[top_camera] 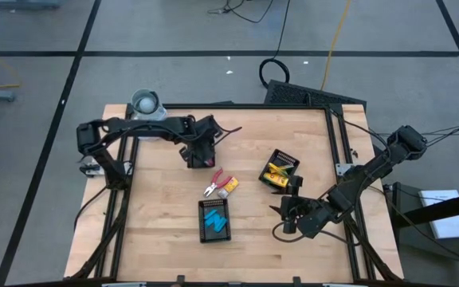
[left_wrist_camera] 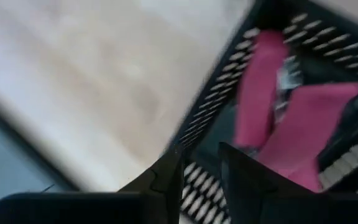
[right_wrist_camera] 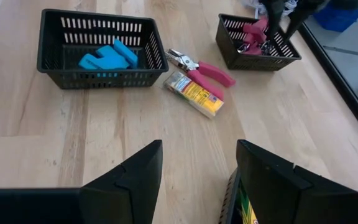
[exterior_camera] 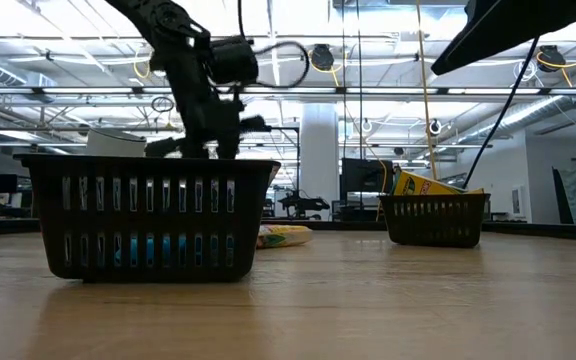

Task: Pick & Place School Supplies
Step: Put the yellow crayon box into the right black basket

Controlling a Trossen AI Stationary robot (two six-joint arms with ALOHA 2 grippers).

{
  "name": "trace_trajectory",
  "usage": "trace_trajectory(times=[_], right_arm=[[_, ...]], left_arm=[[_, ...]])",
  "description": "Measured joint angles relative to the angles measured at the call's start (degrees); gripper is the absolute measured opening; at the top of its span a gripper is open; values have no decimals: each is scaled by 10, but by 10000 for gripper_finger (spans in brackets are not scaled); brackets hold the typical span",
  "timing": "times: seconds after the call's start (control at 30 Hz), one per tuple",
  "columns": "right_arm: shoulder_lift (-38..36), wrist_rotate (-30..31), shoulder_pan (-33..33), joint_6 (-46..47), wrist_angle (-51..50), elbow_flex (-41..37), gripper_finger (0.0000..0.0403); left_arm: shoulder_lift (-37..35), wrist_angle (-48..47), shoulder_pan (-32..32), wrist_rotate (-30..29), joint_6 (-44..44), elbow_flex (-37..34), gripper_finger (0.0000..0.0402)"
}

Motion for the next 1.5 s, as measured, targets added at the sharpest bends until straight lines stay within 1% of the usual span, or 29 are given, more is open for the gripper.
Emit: trace_trajectory(times=[0.17, 0.27, 0.33, 0.4, 0.47, 0.5, 0.63, 0.8, 0.9, 1.0, 1.17, 1.3, 1.4, 1.5], right_arm=[[0, 0, 0, -3, 0, 0, 196], [0, -2, 0, -16, 3, 0, 196], [0, -2, 0, -29, 4, 0, 196], [1, -6, -5, -46, 10, 0, 197], [5, -25, -17, -66, 21, 0, 197], [9, -39, -25, -78, 27, 0, 197], [37, -110, -69, -136, 72, 0, 197], [91, -205, -127, -231, 133, 0, 197], [120, -253, -159, -287, 170, 1, 197], [147, -273, -193, -335, 199, 0, 197], [199, -331, -249, -374, 207, 14, 203], [250, -342, -273, -428, 212, 40, 230], [283, -316, -279, -476, 220, 68, 251], [305, -301, -286, -509, 227, 93, 265]], left_arm=[[-67, 19, -21, -48, -5, 0, 101], [-126, 16, -46, -59, -44, 0, 101], [-162, 10, -70, -59, -100, 0, 101], [-190, 5, -98, -59, -177, 0, 101], [-207, -6, -126, -66, -263, 1, 101], [-212, -15, -144, -79, -303, 1, 101], [-212, -60, -217, -156, -433, 1, 101], [-207, -62, -295, -190, -555, -9, 101], [-207, -46, -326, -206, -602, -27, 102], [-207, -45, -349, -234, -641, -50, 102], [-207, 17, -368, -244, -683, -104, 102], [-209, 66, -375, -273, -700, -138, 102], [-209, 86, -378, -298, -708, -150, 102], [-209, 85, -381, -321, -719, -152, 102]])
